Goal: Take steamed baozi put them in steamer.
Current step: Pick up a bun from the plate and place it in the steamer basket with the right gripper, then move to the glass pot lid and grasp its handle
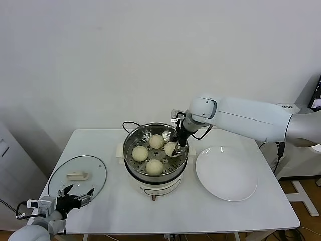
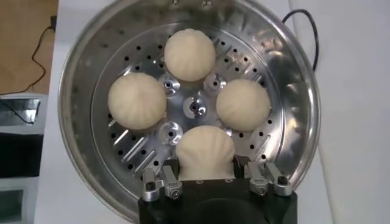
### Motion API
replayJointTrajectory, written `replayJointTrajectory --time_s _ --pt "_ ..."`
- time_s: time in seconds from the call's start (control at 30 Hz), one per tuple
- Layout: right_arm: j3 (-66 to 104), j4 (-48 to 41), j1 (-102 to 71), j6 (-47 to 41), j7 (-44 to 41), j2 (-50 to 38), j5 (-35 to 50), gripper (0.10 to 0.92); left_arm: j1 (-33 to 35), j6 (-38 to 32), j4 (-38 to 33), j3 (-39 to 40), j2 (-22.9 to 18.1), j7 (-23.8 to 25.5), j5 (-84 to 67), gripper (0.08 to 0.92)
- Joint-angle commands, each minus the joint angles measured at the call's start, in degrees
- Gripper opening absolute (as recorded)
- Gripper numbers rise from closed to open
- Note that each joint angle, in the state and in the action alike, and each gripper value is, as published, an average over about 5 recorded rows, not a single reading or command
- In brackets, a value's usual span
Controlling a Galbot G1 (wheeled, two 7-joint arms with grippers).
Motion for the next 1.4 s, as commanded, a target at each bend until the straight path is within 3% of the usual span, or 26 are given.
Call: replayJointTrajectory --time_s 0.03,0.47,0.63,0.83,1.1,1.4 --pt "0.1 0.1 -1.3 -0.3 1.0 0.2 -0.9 0.551 0.0 0.0 0.1 0.1 -0.1 0.0 0.0 0.823" --pt "6.7 -0.7 -0.9 -0.1 -0.4 -3.7 2.6 0.815 0.0 -0.1 0.2 0.0 -0.3 0.0 0.1 0.823" --pt "14.3 -1.4 -2.2 1.4 1.2 -8.6 9.0 0.822 0.1 -0.1 0.2 -0.3 -0.6 0.0 0.1 0.823" --pt "27.7 -2.6 -11.0 6.7 11.3 -13.4 14.9 0.823 -0.7 0.0 0.2 -0.9 -1.2 -0.1 0.1 0.823" --pt "50.1 -1.8 -30.4 17.1 24.3 -18.5 15.4 0.823 -2.0 0.5 -0.5 -1.0 -2.3 -0.7 0.0 0.823" --pt "76.3 8.6 -58.5 24.4 34.6 -24.1 12.3 0.823 -1.8 -1.1 -0.6 -1.2 -2.0 0.1 -0.9 0.823"
